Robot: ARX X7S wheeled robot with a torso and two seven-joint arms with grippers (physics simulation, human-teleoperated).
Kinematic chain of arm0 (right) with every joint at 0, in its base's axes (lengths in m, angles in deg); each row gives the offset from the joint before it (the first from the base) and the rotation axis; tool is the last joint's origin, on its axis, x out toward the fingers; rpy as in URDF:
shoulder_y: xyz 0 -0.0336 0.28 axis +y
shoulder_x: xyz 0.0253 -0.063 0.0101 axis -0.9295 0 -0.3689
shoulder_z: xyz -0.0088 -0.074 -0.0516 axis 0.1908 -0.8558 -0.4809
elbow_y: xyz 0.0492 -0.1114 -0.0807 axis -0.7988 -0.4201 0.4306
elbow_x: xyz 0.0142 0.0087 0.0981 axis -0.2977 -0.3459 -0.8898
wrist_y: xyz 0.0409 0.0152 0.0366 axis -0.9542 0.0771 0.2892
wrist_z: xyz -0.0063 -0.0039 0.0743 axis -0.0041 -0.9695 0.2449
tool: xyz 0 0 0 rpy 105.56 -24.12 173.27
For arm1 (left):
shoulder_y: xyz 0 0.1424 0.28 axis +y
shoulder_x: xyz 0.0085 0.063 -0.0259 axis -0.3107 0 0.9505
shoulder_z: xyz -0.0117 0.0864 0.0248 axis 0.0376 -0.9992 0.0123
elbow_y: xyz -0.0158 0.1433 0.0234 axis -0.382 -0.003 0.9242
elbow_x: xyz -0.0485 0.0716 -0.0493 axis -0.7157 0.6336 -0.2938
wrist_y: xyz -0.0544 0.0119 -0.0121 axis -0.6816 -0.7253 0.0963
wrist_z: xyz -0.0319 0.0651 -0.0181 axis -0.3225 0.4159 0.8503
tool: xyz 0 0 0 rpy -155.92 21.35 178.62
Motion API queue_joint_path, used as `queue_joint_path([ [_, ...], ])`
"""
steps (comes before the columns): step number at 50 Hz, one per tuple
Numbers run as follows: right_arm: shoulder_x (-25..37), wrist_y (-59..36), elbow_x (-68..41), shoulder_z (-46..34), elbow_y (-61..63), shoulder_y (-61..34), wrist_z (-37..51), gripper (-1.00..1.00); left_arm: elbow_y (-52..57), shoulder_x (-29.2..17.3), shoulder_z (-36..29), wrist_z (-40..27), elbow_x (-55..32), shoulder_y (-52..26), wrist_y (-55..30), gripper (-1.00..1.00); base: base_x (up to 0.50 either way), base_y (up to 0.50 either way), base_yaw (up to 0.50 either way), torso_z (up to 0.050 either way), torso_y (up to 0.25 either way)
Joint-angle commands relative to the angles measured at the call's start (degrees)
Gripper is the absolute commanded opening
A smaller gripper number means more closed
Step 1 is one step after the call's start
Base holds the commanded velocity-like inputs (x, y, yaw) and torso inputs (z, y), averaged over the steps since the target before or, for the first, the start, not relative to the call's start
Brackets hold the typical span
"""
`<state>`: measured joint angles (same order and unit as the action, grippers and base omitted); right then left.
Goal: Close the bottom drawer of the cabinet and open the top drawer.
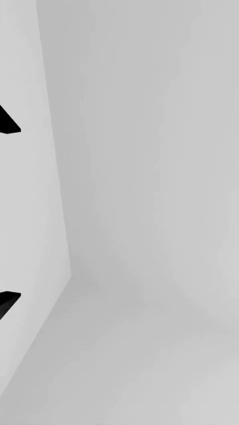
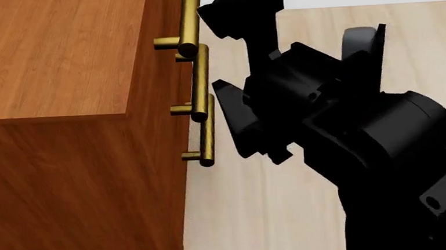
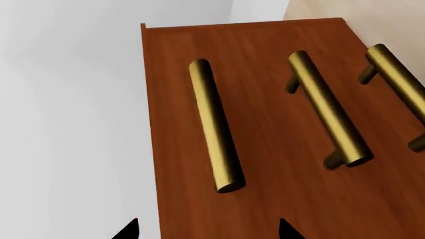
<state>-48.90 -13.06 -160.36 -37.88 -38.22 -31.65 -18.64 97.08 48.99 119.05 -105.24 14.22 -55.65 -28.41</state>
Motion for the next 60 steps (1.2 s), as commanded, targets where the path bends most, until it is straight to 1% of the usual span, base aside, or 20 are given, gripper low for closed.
queue_joint_path([
  [1,-0.5,-0.9,1.6,-2.8,-6.3,-2.7,-3.0,1.0,0.1,-1.0,0.1,-0.7,-0.8,-0.2,-0.1,1.0,0.0,0.0,0.0,0.0,0.0],
  [3,-0.5,-0.7,2.1,-3.0,-7.2,-3.4,-3.5,1.0,-0.7,1.6,-1.2,2.0,2.3,0.9,1.6,1.0,0.0,0.0,0.0,0.0,0.0],
  [5,-0.5,-0.9,2.3,-3.5,-8.3,-4.1,-3.9,1.0,0.2,-1.2,0.1,-0.8,-0.9,-0.1,0.0,1.0,0.0,0.0,0.0,0.0,0.0],
  [9,-0.7,-1.3,3.1,-4.6,-10.7,-5.1,-5.0,1.0,0.2,-1.6,0.4,-1.3,-1.5,-0.3,-0.1,1.0,0.0,0.0,0.0,0.0,0.0],
  [13,-0.9,-1.7,3.9,-5.5,-13.1,-5.8,-6.7,1.0,-0.7,1.5,-1.2,1.9,2.3,1.1,1.8,1.0,0.0,0.0,0.0,0.0,0.0],
  [15,-0.9,-1.9,4.1,-5.9,-14.5,-6.1,-7.3,1.0,0.1,-1.1,0.0,-0.7,-0.8,0.1,0.4,1.0,0.0,0.0,0.0,0.0,0.0],
  [18,-1.0,-1.9,4.6,-6.4,-16.0,-6.2,-8.2,1.0,-0.9,1.7,-1.5,2.3,2.7,1.3,2.2,1.0,0.0,0.0,0.0,0.0,0.0],
  [20,-1.0,-2.0,5.3,-6.9,-16.7,-6.2,-8.9,1.0,-0.1,-1.0,-0.2,-0.5,-0.6,0.1,0.6,1.0,0.0,0.0,0.0,0.0,0.0],
  [21,-1.1,-2.4,5.4,-7.3,-17.4,-6.4,-9.5,1.0,-0.5,0.4,-1.0,1.0,1.3,0.8,1.5,1.0,0.0,0.0,0.0,0.0,0.0],
  [28,-1.8,-2.8,5.5,-8.6,-20.3,-7.8,-10.5,1.0,-0.2,-1.1,-0.4,-0.5,-0.5,0.2,0.8,1.0,0.0,0.0,0.0,0.0,0.0],
  [32,-2.0,-3.0,5.6,-9.1,-20.2,-8.3,-10.7,1.0,-0.4,-0.9,-0.6,-0.2,-0.2,0.3,1.0,1.0,0.0,0.0,0.0,0.0,0.0],
  [36,-2.2,-3.1,5.7,-9.6,-20.6,-8.4,-11.0,1.0,-1.3,1.7,-2.0,2.5,3.1,1.5,2.8,1.0,0.0,0.0,0.0,0.0,0.0],
  [38,-2.2,-3.2,5.7,-9.8,-20.5,-8.7,-10.9,1.0,-0.1,-1.8,-0.3,-1.0,-1.1,0.1,0.8,1.0,0.0,0.0,0.0,0.0,0.0],
  [41,-2.1,-3.2,5.7,-10.0,-20.5,-9.0,-10.8,1.0,-1.2,1.3,-2.0,2.3,2.9,1.5,2.8,1.0,0.0,0.0,0.0,0.0,0.0],
  [43,-2.0,-3.0,5.6,-10.0,-20.5,-9.1,-10.8,1.0,-0.2,-1.9,-0.5,-0.9,-1.0,0.2,1.1,1.0,0.0,0.0,0.0,0.0,0.0],
  [45,-1.9,-3.0,5.6,-10.1,-20.3,-9.1,-10.8,1.0,-1.1,0.8,-1.9,1.8,2.5,1.4,2.7,1.0,0.0,0.0,0.0,0.0,0.0],
  [48,-1.8,-2.9,5.5,-10.1,-20.0,-8.8,-10.7,1.0,-1.4,1.5,-2.2,2.6,3.2,1.7,3.3,1.0,0.0,0.0,0.0,0.0,0.0],
  [52,-1.4,-2.7,5.8,-10.2,-19.2,-8.5,-10.9,1.0,-0.4,-1.2,-0.8,-0.2,-0.1,0.7,1.8,1.0,0.0,0.0,0.0,0.0,0.0],
  [55,-1.2,-2.5,5.6,-10.1,-18.3,-8.2,-10.3,1.0,-1.4,1.3,-2.3,2.3,3.1,1.7,3.3,1.0,0.0,0.0,0.0,0.0,0.0],
  [60,-0.7,-2.0,5.0,-9.7,-16.2,-7.6,-9.0,1.0,-0.3,-2.1,-0.8,-1.1,-0.8,0.2,1.4,1.0,0.0,0.0,0.0,0.0,0.0],
])
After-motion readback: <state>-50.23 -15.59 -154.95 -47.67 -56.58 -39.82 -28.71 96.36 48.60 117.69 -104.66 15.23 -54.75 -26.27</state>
